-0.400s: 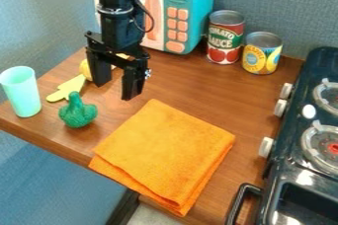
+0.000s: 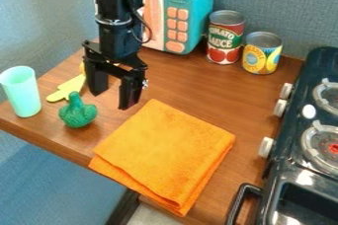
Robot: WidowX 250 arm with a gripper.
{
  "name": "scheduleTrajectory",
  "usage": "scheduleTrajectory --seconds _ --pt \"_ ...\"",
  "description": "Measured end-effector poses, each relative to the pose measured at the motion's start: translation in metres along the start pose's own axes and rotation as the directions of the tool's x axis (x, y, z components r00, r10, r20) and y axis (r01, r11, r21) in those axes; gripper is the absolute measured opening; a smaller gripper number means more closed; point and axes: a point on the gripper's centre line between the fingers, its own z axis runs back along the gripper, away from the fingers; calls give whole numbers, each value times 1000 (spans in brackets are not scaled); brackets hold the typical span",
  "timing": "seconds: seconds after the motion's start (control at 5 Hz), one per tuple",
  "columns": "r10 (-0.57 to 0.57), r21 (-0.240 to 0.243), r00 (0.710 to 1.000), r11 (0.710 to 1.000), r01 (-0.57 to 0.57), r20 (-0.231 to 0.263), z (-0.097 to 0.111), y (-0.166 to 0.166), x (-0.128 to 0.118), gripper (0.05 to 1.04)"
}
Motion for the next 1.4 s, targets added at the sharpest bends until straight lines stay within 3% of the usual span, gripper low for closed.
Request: scheduleTrajectory --seconds 0.4,0.6,1.0,1.4 --pt "124 76 992 989 -126 28 10 33 -3 1000" --pt "152 88 988 985 -150 -19 1 49 -4 1000" --pt "191 65 980 980 -187 -62 -8 70 0 1000" --pt "186 55 976 982 -181 -114 -20 69 -2 1000"
